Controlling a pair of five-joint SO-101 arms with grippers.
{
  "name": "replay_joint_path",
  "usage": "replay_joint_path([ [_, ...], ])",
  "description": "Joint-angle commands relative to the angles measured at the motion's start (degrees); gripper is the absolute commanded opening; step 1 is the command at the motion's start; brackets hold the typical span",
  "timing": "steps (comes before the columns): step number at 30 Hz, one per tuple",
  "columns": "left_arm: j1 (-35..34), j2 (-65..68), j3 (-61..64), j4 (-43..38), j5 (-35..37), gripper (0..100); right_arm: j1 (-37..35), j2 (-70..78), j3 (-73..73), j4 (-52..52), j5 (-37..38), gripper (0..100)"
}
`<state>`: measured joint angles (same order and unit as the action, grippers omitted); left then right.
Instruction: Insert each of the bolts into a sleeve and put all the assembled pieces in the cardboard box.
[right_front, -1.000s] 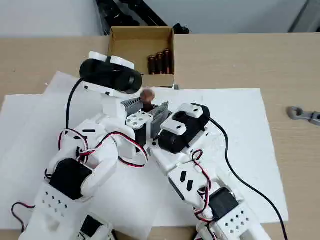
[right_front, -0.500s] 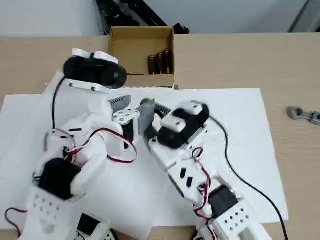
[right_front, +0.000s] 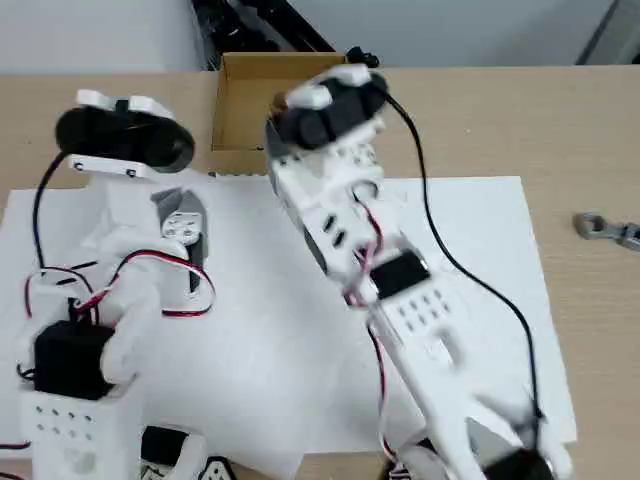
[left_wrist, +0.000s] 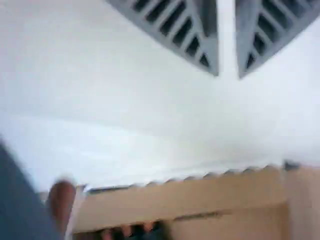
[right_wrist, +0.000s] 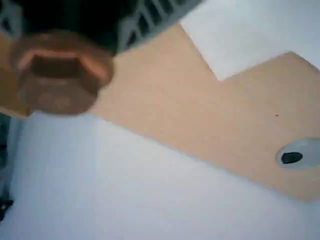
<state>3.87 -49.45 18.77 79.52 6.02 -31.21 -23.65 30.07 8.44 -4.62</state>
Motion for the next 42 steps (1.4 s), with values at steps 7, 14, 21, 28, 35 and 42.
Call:
replay_joint_path([
  [7, -10.11, -0.7, 2.51, 4.92, -2.99, 1, 4.97, 29.23, -28.92, -3.47, 0.09, 0.4],
  [14, -12.4, -0.7, 7.43, 4.04, -3.08, 1, 6.46, 48.92, -44.92, -3.12, 0.09, 0.7],
  [21, -12.4, -0.7, 9.54, 1.76, -3.08, 1, 6.37, 61.32, -52.84, -3.03, 0.09, 0.8],
  [28, -12.31, -0.7, 9.54, 1.76, -2.99, 1, 7.25, 66.42, -54.68, -3.03, 0.09, 0.9],
  [35, -12.31, -0.7, 9.54, 1.76, -2.99, 1, 7.25, 66.24, -54.51, 1.54, 0.0, 12.3],
  [42, -12.31, -0.7, 9.54, 1.76, -2.99, 1, 7.96, 63.43, -54.59, 6.29, -5.71, 13.6],
])
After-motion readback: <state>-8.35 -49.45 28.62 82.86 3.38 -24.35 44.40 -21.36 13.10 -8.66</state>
